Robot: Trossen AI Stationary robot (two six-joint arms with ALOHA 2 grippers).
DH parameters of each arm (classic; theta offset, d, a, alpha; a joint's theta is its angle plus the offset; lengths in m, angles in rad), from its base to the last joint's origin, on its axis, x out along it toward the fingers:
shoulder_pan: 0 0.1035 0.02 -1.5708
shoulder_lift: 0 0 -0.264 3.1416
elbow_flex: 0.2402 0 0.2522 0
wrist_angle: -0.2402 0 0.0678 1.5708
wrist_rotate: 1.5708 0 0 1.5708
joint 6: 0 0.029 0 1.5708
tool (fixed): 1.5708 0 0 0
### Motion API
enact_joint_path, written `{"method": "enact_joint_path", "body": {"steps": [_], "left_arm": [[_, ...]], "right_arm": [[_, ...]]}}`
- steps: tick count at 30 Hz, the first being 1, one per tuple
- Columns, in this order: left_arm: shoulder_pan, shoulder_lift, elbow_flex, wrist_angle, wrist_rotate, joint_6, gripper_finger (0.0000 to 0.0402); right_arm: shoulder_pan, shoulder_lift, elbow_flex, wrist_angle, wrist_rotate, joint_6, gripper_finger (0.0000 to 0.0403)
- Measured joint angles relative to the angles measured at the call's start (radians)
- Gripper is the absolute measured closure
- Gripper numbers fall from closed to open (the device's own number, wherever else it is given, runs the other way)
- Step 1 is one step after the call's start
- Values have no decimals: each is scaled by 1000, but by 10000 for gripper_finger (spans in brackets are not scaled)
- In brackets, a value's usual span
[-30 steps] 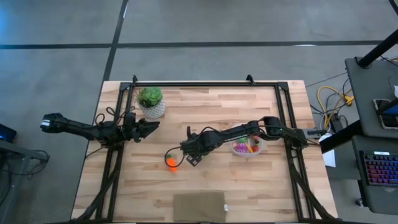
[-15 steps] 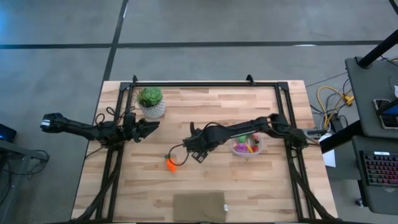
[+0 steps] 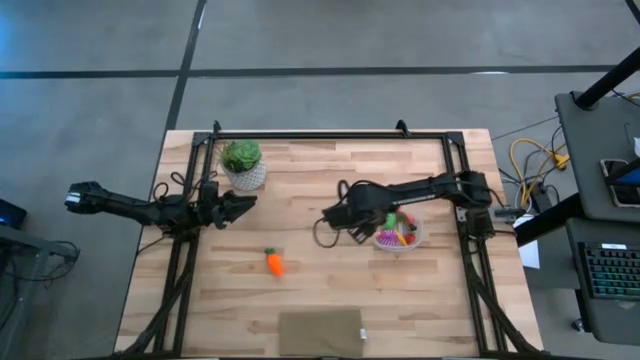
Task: Pick and placing Produce into tupperware
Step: Put the green cabbage into the transparent container, then put the orange carrot into the transparent container
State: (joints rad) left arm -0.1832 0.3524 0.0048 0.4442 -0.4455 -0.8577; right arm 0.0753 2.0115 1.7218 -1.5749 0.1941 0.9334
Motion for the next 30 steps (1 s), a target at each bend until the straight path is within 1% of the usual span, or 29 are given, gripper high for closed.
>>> {"method": "enact_joint_path", "body": {"steps": [4, 7, 11, 14, 17, 23, 27, 30], "left_arm": [[0, -1, 0, 0, 30, 0, 183], [0, 0, 0, 0, 59, 0, 183], [0, 0, 0, -11, 71, 0, 183], [0, 1, 0, -17, 71, 1, 183], [0, 4, 0, -18, 71, 1, 183], [0, 8, 0, -17, 70, 1, 183], [0, 7, 0, -17, 70, 1, 183], [0, 7, 0, -16, 71, 1, 183]], "right_arm": [[-13, -102, -170, 11, -16, 77, 153], [-12, -207, -290, 37, -69, 161, 155], [9, -335, -428, 201, -125, 275, 157], [25, -395, -495, 285, -134, 358, 155], [38, -415, -538, 283, -114, 397, 148], [38, -408, -624, 313, -115, 398, 131], [41, -405, -636, 395, -97, 402, 116], [42, -408, -633, 395, -59, 401, 104]]}}
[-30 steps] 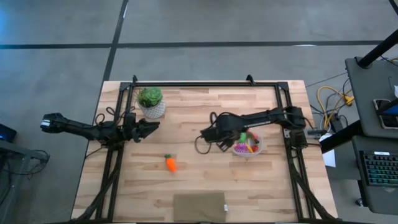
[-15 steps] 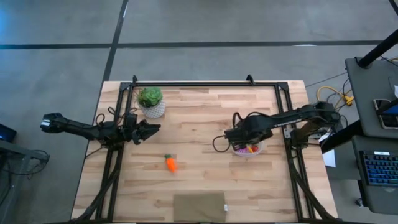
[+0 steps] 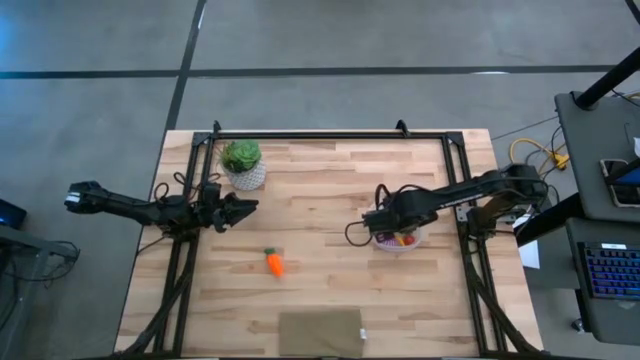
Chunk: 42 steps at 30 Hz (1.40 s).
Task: Pick and placing Produce into tupperware
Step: Put the orange carrot into the transparent container
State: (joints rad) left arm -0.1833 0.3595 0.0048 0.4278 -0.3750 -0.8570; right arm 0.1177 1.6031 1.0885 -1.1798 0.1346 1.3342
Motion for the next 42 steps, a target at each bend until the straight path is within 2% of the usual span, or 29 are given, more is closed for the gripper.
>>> {"method": "enact_joint_path", "body": {"steps": [4, 8, 11, 14, 18, 24, 29, 32, 37, 42], "left_arm": [[0, 0, 0, 1, 0, 0, 183], [0, 5, 0, 0, -1, 0, 183], [0, 9, 0, 0, -3, 0, 183], [0, 14, 0, 1, -3, 0, 183], [0, 12, 0, 9, -3, -1, 183], [0, 11, 0, 9, -4, -1, 183], [0, -15, 0, 60, -3, 47, 183], [0, -65, 0, 87, 28, 111, 183], [0, -179, 0, 5, 172, 160, 183], [0, -309, 0, -105, 184, 165, 183]], "right_arm": [[1, -5, 39, 40, 44, -50, 94], [4, 27, 106, 224, 58, -153, 93], [2, 100, 167, 368, 49, -220, 96], [-2, 221, 262, 417, -2, -269, 96], [-2, 417, 449, 399, -115, -350, 96], [5, 651, 790, 219, -134, -484, 96], [7, 761, 998, 189, -131, -563, 97], [13, 799, 1082, 190, -130, -576, 100], [22, 851, 1181, 192, -119, -576, 107], [32, 889, 1231, 223, -124, -561, 115]]}}
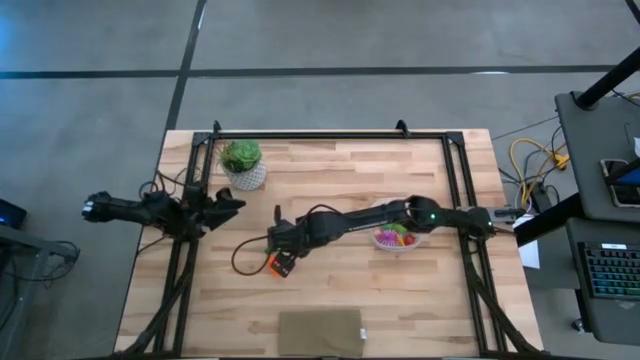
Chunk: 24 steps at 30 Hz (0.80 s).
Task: Pick and placing Produce into tupperware
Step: Put the orange carrot into the transparent container
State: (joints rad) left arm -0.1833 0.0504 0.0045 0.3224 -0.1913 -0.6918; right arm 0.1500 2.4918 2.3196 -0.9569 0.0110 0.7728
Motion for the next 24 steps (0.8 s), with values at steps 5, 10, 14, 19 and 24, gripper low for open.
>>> {"method": "enact_joint_path", "body": {"steps": [5, 10, 14, 19, 24], "left_arm": [[0, -21, 4, 65, 7, 40, 183], [0, -26, 8, 67, 15, 44, 183], [0, -20, 10, 116, 29, 44, 183], [0, -22, 10, 145, 31, 44, 183], [0, -20, 7, 141, 34, 44, 183]], "right_arm": [[2, 17, 0, 40, -1, 63, 120], [1, 27, 0, 96, -7, 91, 120], [6, 39, 0, 116, -26, 82, 120], [6, 47, -12, 149, -37, 50, 121], [5, 47, -13, 154, -31, 38, 122]]}}
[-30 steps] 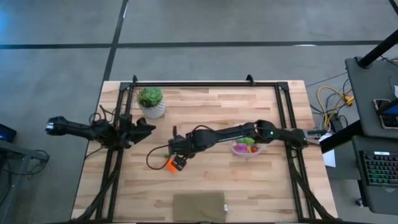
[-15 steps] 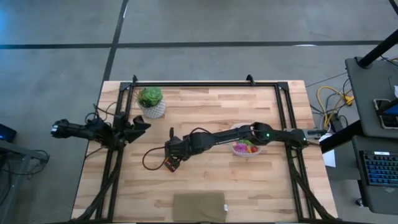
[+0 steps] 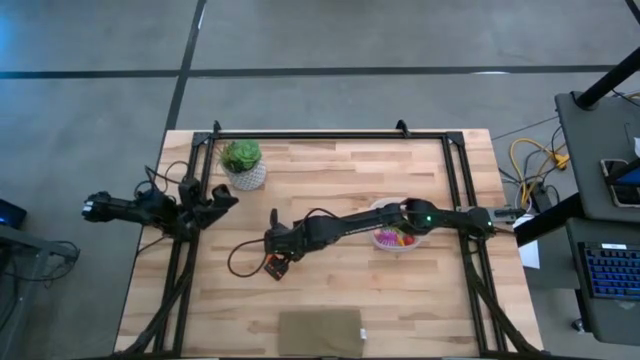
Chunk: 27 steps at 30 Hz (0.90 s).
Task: Pick and placing Produce into tupperware
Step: Put the orange carrot into the transparent container
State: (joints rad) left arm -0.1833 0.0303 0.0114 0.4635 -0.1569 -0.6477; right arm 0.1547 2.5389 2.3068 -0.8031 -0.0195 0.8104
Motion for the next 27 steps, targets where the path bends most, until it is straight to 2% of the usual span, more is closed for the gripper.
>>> {"method": "enact_joint_path", "body": {"steps": [3, 7, 13, 17, 23, 27], "left_arm": [[0, 3, -3, -31, 9, 1, 183], [0, -1, -3, -143, 17, 1, 183], [0, -1, -4, -194, -19, 1, 183], [0, 1, -3, -198, -32, -25, 183], [1, 58, 22, -336, 26, -179, 183], [0, 135, 34, -246, 126, -184, 183]], "right_arm": [[6, -3, 6, -12, 42, -25, 122], [19, -53, 25, -66, 161, -60, 122], [25, -207, 38, -291, 340, -109, 127], [12, -330, 37, -433, 419, -125, 137], [-42, -487, 33, -682, 560, -42, 145], [-75, -571, 27, -755, 599, 14, 145]]}}
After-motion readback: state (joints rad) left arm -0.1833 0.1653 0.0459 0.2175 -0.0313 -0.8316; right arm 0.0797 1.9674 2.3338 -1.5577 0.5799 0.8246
